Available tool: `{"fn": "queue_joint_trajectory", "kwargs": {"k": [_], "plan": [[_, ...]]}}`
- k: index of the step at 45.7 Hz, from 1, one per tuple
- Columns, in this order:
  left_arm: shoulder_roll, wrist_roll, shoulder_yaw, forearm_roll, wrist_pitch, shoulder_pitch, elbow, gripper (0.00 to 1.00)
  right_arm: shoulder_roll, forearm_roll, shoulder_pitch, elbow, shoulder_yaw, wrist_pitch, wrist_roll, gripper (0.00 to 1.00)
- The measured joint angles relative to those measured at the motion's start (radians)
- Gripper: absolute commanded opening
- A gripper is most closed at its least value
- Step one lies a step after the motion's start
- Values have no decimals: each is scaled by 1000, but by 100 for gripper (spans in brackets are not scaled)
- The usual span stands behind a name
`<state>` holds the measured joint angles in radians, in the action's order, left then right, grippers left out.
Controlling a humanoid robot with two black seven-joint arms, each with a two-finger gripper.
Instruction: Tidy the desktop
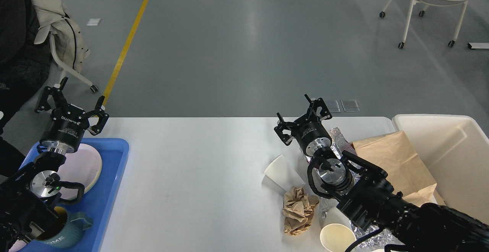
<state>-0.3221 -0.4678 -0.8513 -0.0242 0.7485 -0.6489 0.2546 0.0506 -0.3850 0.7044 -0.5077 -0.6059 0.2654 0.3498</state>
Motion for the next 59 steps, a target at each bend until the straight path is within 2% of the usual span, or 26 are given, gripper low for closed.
{"fn": "queue_joint_trajectory", "kwargs": {"k": [59], "plan": [[0, 0, 0, 0, 0, 0, 0, 100, 0, 0, 1, 0, 0, 0, 0, 100]]}}
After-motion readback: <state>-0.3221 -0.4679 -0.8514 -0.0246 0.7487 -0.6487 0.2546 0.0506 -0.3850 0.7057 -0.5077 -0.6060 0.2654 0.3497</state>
